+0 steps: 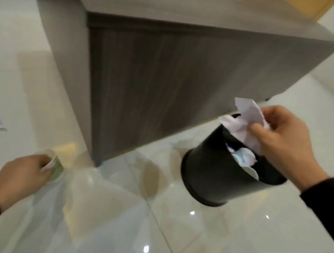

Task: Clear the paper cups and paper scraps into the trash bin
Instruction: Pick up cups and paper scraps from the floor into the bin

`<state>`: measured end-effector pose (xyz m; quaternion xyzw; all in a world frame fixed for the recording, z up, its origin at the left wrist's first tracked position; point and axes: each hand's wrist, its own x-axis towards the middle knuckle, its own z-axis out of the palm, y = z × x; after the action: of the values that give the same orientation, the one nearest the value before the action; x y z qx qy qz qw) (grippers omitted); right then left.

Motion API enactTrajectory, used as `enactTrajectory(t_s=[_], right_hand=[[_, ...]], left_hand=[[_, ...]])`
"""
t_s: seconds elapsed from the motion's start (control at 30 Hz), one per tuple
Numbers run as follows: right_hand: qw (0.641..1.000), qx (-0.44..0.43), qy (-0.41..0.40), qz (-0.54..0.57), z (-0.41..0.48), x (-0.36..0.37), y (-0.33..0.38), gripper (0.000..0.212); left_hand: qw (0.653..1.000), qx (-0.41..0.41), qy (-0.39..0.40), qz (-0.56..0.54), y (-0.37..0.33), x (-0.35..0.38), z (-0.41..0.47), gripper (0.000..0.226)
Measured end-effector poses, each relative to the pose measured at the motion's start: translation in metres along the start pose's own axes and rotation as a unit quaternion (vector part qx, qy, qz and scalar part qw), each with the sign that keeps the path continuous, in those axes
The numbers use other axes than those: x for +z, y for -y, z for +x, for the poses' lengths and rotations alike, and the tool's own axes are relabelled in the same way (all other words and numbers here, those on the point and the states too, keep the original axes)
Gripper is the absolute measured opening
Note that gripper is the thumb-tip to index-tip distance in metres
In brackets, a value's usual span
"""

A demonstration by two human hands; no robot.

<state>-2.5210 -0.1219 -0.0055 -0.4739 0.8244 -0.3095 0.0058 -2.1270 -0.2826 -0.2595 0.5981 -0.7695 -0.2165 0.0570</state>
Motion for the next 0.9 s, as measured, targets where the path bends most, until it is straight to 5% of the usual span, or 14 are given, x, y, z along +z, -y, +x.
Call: enactTrajectory(t_s=[0.1,0.2,0.27,0.37,0.5,0.6,0.67,0.8,0.9], right_hand=[[0.990,0.092,0.038,-0.103,0.018,-0.023,-0.046,0.011],[0.948,0.163,0.199,-0.189,0.015,-0.018,-0.080,0.052],[0.945,0.169,0.201,-0.195,0.014,-0.017,-0.089,0.065],[0.962,0.155,0.137,-0.180,0.019,-0.027,-0.095,0.045],[0.969,0.154,0.125,-0.150,0.021,-0.045,-0.104,0.026],[0.969,0.169,0.100,-0.147,0.019,-0.055,-0.113,0.025],[0.964,0.192,0.077,-0.170,0.015,-0.059,-0.126,0.025],[0.938,0.282,0.083,-0.185,-0.001,-0.051,-0.155,0.045],[0.904,0.401,0.146,-0.001,-0.007,-0.030,-0.159,0.048]], left_hand=[[0.995,0.022,0.057,-0.076,-0.019,0.006,-0.042,0.017],[0.986,0.112,0.074,-0.103,-0.066,0.001,-0.071,0.005],[0.970,0.199,0.068,-0.121,-0.111,-0.014,-0.082,0.009],[0.927,0.350,0.012,-0.134,-0.197,-0.045,-0.083,0.028],[0.856,0.488,-0.089,-0.148,-0.314,-0.067,-0.069,0.021],[0.839,0.516,-0.097,-0.143,-0.382,-0.063,-0.055,0.014],[0.852,0.515,-0.056,-0.075,-0.406,-0.049,-0.044,0.030],[0.869,0.494,-0.029,-0.019,-0.385,-0.028,-0.033,0.039],[0.888,0.458,-0.036,-0.032,-0.352,-0.030,-0.037,0.035]])
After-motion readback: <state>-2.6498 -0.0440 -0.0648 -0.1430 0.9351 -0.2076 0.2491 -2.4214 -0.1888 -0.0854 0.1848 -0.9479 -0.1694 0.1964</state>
